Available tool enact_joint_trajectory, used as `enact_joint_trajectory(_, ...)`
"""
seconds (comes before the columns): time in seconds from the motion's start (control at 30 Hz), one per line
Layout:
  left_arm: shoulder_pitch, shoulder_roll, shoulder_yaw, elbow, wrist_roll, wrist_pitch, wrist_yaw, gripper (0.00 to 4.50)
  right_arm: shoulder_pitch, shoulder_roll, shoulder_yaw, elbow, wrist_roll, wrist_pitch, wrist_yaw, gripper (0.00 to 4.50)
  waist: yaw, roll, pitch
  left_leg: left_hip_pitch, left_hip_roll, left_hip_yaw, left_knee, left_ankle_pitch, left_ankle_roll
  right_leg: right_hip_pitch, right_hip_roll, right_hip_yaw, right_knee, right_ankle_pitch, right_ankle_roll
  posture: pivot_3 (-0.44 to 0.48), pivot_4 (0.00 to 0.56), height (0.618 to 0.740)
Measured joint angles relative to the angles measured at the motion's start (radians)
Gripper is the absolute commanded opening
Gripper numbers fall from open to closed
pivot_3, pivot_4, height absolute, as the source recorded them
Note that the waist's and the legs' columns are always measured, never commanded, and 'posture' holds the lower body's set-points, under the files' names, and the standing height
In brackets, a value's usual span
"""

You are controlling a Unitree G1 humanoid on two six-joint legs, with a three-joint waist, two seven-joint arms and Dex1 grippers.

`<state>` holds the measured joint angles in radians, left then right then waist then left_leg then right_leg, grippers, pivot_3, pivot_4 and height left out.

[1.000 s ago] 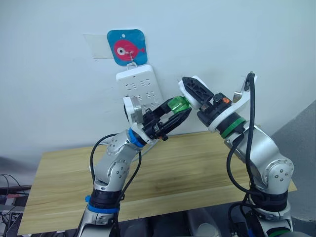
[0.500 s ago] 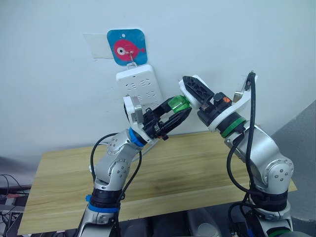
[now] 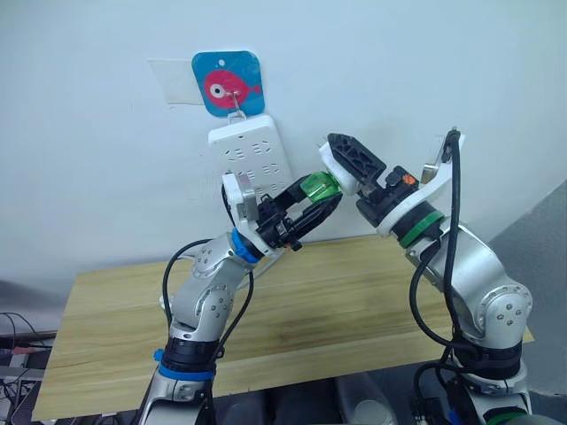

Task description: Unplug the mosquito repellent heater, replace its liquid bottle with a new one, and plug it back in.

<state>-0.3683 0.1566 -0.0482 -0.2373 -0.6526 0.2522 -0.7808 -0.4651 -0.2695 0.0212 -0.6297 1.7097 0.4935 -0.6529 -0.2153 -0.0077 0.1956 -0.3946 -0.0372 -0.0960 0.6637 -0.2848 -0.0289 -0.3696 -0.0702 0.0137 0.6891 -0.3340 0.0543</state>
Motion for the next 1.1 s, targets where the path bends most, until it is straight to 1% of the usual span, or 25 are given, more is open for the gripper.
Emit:
enact_joint_trajectory(0.2, 0.000, 0.030, 0.018, 0.000, -0.019, 0.008, -0.019, 2.28, 0.015, -0.041, -0.008, 0.002, 0.022, 0.003, 0.029, 4.50, 0.002, 0.000, 0.001, 0.000, 0.000, 0.000, 0.000, 0.000, 0.000, 0.000, 0.000, 0.000, 0.000, 0.000, 0.000, -0.294, 0.205, 0.740)
enact_joint_trajectory(0.33, 0.004, 0.093, 0.036, 0.000, -0.041, 0.035, -0.061, 2.28, 0.026, -0.123, -0.046, 0.009, 0.087, 0.027, 0.089, 4.50, 0.004, 0.000, 0.001, -0.001, 0.000, 0.000, 0.000, 0.000, 0.000, 0.000, 0.000, 0.000, -0.001, 0.000, 0.000, -0.289, 0.195, 0.740)
enact_joint_trajectory(0.5, 0.003, 0.137, 0.059, 0.000, -0.072, 0.054, -0.103, 2.28, 0.026, -0.221, -0.072, 0.043, 0.176, 0.082, 0.171, 4.50, 0.008, 0.000, 0.001, -0.001, 0.000, 0.000, 0.000, 0.000, 0.000, 0.000, 0.000, 0.000, -0.001, 0.000, 0.000, -0.283, 0.183, 0.740)
enact_joint_trajectory(0.57, -0.001, 0.155, 0.069, 0.000, -0.086, 0.068, -0.124, 2.28, 0.028, -0.275, -0.086, 0.066, 0.214, 0.123, 0.223, 4.50, 0.012, 0.000, 0.001, -0.001, 0.000, 0.000, 0.000, 0.000, 0.000, 0.000, 0.000, 0.000, -0.002, 0.000, 0.000, -0.283, 0.181, 0.740)
enact_joint_trajectory(0.63, -0.009, 0.181, 0.086, 0.002, -0.099, 0.079, -0.144, 2.28, 0.034, -0.312, -0.105, 0.095, 0.235, 0.169, 0.284, 4.50, 0.015, 0.000, 0.001, -0.001, 0.000, 0.000, 0.000, 0.000, 0.000, 0.000, 0.000, -0.001, -0.001, 0.000, 0.000, -0.281, 0.168, 0.740)
enact_joint_trajectory(0.7, -0.021, 0.216, 0.101, 0.005, -0.117, 0.094, -0.173, 2.28, 0.034, -0.347, -0.131, 0.153, 0.239, 0.238, 0.377, 4.50, 0.019, 0.000, 0.001, -0.001, 0.000, 0.000, 0.000, 0.000, 0.000, 0.000, 0.000, 0.000, -0.001, 0.000, 0.001, -0.276, 0.158, 0.740)
enact_joint_trajectory(0.8, -0.026, 0.248, 0.118, 0.009, -0.140, 0.120, -0.206, 2.28, 0.034, -0.377, -0.167, 0.234, 0.239, 0.329, 0.498, 4.50, 0.021, 0.000, 0.001, -0.001, 0.000, 0.000, 0.000, 0.000, 0.000, 0.000, 0.000, 0.000, -0.002, 0.001, 0.001, -0.273, 0.145, 0.740)
enact_joint_trajectory(0.87, -0.028, 0.267, 0.124, 0.010, -0.157, 0.139, -0.225, 2.28, 0.026, -0.416, -0.180, 0.286, 0.239, 0.403, 0.578, 4.50, 0.021, 0.000, 0.001, -0.001, 0.000, 0.001, 0.000, 0.000, 0.000, 0.000, 0.000, 0.000, -0.002, 0.001, 0.001, -0.271, 0.139, 0.740)
enact_joint_trajectory(0.97, -0.029, 0.302, 0.131, 0.011, -0.172, 0.158, -0.261, 2.28, -0.015, -0.482, -0.191, 0.373, 0.238, 0.523, 0.706, 4.50, 0.019, 0.000, 0.001, -0.001, 0.000, 0.001, 0.000, 0.000, 0.000, -0.001, 0.000, 0.000, -0.002, 0.001, 0.001, -0.271, 0.128, 0.740)
enact_joint_trajectory(1.1, -0.029, 0.331, 0.135, 0.011, -0.177, 0.165, -0.296, 2.28, -0.075, -0.568, -0.185, 0.451, 0.238, 0.652, 0.836, 4.50, 0.020, 0.000, 0.000, -0.002, 0.000, 0.001, 0.001, 0.000, 0.000, 0.000, 0.000, -0.001, -0.002, 0.001, 0.001, -0.268, 0.120, 0.740)
